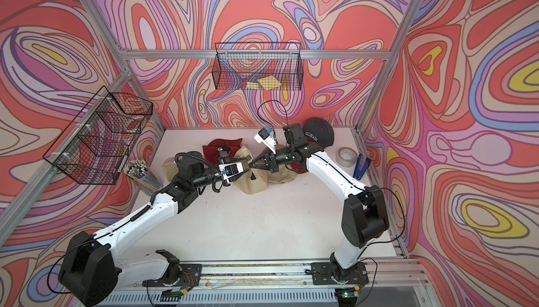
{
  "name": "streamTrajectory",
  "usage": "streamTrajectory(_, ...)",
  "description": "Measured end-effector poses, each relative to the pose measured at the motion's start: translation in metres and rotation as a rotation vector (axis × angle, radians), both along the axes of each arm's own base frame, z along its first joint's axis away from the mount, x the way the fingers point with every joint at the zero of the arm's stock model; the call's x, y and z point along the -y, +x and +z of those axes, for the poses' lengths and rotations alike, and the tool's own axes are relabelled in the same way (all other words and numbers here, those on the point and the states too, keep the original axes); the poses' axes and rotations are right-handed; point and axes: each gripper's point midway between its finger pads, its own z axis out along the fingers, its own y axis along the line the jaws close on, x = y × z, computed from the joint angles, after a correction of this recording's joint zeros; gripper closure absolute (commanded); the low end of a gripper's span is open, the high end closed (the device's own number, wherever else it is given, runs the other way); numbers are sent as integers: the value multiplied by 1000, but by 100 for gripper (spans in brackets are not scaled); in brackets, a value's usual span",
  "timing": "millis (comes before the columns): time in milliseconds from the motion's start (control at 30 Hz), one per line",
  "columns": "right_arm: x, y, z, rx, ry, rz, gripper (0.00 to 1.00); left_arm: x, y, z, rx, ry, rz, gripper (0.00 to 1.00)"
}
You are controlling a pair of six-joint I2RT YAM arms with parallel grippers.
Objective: Open the adjustable buckle of the baseball cap
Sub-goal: Pull the adjustable strap on the baseball cap.
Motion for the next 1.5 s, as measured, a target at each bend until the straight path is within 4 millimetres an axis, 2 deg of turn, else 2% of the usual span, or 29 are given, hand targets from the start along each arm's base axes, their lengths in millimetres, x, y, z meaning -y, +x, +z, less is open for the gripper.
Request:
streamTrajectory(500,-1,-6,-1,-15,9,37,100,1,2,3,-15,-28,13,56)
streamTrajectory(567,-2,-7,0,-13,10,43,100,1,3,3,-22,-33,15,61)
streamTrajectory(800,-4,-9,0,-10,6,50,100,3,3,3,-47,-55,15,93)
streamTrajectory(933,-5,-8,0,-4,6,46,100,3,3,4,-57,-62,18,100)
streamTrajectory(1267,-5,-6,-1,1,-2,36,100,2,4,3,-69,-76,28,100)
streamTrajectory(1500,-5,-3,-4,12,-21,18,100,-2,12,2,-116,-101,85,100)
